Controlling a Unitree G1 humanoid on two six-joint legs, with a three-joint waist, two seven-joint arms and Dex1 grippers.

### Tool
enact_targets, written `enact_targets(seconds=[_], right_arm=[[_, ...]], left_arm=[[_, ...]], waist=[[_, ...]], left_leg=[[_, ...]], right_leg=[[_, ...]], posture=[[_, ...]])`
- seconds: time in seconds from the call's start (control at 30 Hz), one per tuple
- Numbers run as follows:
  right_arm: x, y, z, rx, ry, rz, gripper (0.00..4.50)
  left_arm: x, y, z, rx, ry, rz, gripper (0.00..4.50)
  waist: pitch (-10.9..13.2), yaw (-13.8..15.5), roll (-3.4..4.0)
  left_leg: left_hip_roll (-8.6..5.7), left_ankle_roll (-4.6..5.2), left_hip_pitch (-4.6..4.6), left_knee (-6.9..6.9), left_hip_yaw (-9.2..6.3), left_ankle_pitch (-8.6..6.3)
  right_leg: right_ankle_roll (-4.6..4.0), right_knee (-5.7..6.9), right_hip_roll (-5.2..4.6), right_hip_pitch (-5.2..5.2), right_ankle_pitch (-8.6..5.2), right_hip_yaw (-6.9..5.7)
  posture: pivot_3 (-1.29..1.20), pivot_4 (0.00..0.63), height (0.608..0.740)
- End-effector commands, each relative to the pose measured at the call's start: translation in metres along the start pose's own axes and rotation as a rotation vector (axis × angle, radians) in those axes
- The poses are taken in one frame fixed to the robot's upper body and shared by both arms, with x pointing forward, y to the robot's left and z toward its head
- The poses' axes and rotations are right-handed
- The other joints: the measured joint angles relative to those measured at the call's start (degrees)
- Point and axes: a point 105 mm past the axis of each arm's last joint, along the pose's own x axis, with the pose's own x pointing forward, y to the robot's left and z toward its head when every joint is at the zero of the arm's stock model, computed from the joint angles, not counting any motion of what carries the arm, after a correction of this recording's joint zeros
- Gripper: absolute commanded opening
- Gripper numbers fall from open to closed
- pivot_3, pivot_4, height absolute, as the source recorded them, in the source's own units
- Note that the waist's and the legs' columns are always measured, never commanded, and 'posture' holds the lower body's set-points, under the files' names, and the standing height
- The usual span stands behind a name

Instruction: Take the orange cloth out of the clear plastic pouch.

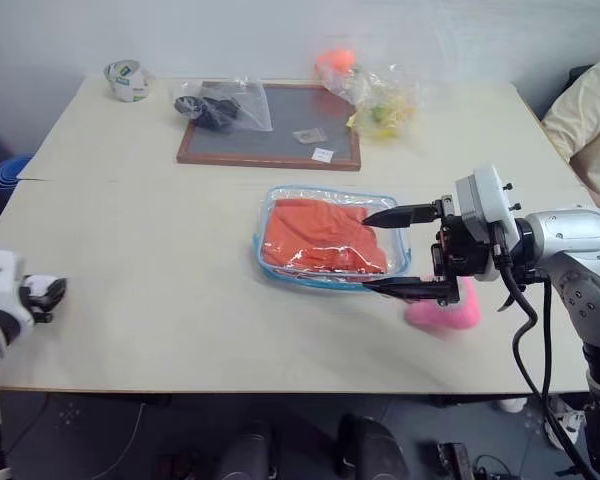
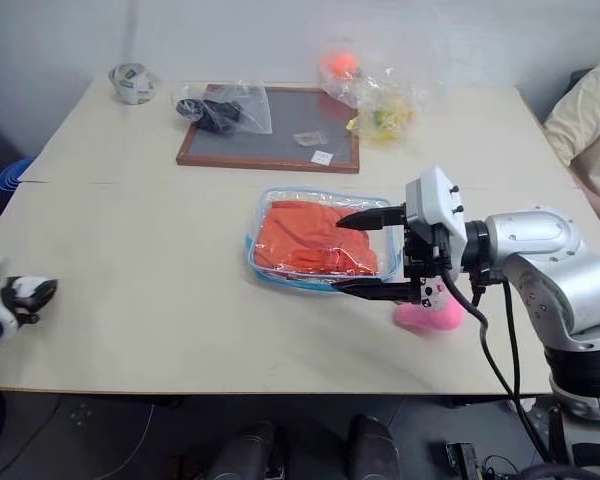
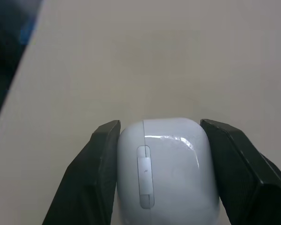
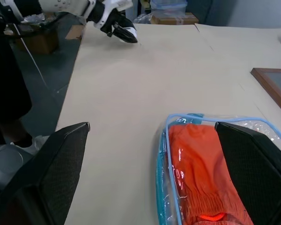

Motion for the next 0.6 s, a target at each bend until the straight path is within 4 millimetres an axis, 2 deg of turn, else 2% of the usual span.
enact_targets(seconds=[0.03, 0.1, 0.17, 0.23, 0.33, 0.47, 0.6], right_arm=[[0.005, 0.002, 0.005, -0.054, -0.006, 0.036, 4.5], [0.006, 0.005, 0.002, -0.056, 0.012, 0.072, 4.5], [0.006, 0.006, 0.003, -0.06, 0.008, 0.091, 4.5], [0.006, 0.005, 0.004, -0.061, 0.001, 0.089, 4.5], [0.007, 0.002, 0.005, -0.065, -0.006, 0.084, 4.5], [0.007, -0.003, 0.003, -0.065, -0.003, 0.058, 4.5], [0.002, -0.005, 0.0, -0.065, 0.018, 0.024, 4.5]], left_arm=[[-0.005, 0.013, -0.007, -0.005, 0.004, 0.055, 2.4], [-0.006, 0.018, -0.011, -0.027, 0.017, 0.079, 2.4], [-0.006, 0.022, -0.015, -0.055, 0.038, 0.106, 3.12], [-0.007, 0.026, -0.026, -0.071, 0.095, 0.139, 3.62], [-0.011, 0.028, -0.029, -0.063, 0.098, 0.164, 4.48], [-0.024, 0.025, -0.022, -0.058, 0.061, 0.149, 4.48], [-0.039, 0.028, 0.001, -0.079, 0.021, 0.111, 4.48]], waist=[[0.0, 0.2, 0.0], [0.0, 0.5, -0.07], [0.0, 0.5, -0.15], [0.0, 0.4, -0.16], [0.0, 0.3, -0.16], [0.0, -0.2, -0.17], [0.0, -0.6, -0.19]], left_leg=[[0.0, 0.0, 0.0, 0.0, 0.0, 0.0], [0.0, -0.01, 0.0, 0.0, -0.01, -0.01], [0.01, -0.02, 0.0, 0.0, -0.03, -0.01], [0.01, -0.03, 0.0, 0.0, -0.03, -0.02], [0.02, -0.06, 0.01, -0.01, -0.03, -0.03], [0.04, -0.09, 0.02, -0.03, 0.0, -0.06], [0.08, -0.11, 0.0, -0.03, 0.0, -0.07]], right_leg=[[0.0, 0.0, -0.01, 0.0, 0.0, 0.0], [0.0, 0.01, -0.01, -0.01, 0.0, -0.01], [0.0, 0.01, -0.01, -0.02, 0.0, -0.01], [0.0, 0.01, -0.03, -0.01, 0.0, 0.0], [0.0, 0.02, -0.02, -0.04, 0.0, 0.0], [-0.01, 0.02, -0.03, -0.04, 0.0, 0.01], [-0.02, 0.01, -0.02, -0.06, -0.01, -0.01]], posture=[[0.0, 0.15, 0.74], [0.0, 0.15, 0.74], [0.0, 0.15, 0.74], [0.0, 0.15, 0.74], [0.0, 0.15, 0.74], [0.0, 0.15, 0.74], [0.0, 0.15, 0.74]])
